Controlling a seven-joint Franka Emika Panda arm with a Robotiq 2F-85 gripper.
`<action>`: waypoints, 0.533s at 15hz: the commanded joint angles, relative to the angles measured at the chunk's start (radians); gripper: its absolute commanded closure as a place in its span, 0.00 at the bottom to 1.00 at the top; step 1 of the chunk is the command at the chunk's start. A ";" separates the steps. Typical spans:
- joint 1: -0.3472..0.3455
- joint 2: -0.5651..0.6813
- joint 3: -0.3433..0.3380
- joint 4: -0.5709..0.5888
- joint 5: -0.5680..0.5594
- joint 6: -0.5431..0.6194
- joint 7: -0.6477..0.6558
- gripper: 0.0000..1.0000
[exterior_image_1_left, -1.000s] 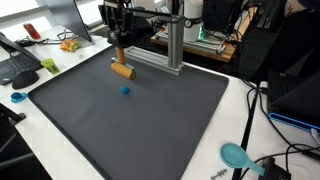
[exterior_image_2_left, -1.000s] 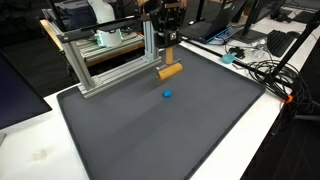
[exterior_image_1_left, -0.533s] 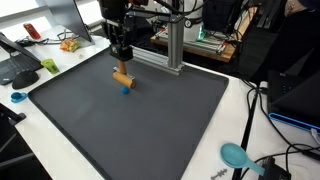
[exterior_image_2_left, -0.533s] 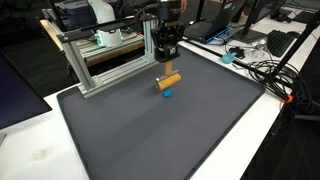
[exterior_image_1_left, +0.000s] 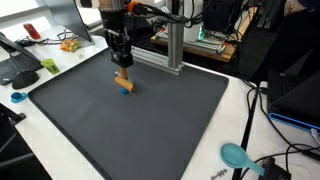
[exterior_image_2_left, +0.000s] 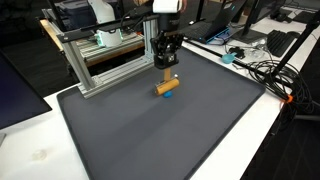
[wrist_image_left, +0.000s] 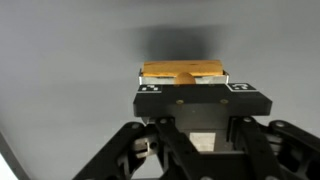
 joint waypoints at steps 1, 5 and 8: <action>0.006 0.022 -0.013 0.028 -0.012 0.009 0.022 0.78; 0.009 0.031 -0.016 0.041 -0.020 0.013 0.028 0.78; 0.013 0.047 -0.016 0.056 -0.023 0.001 0.029 0.78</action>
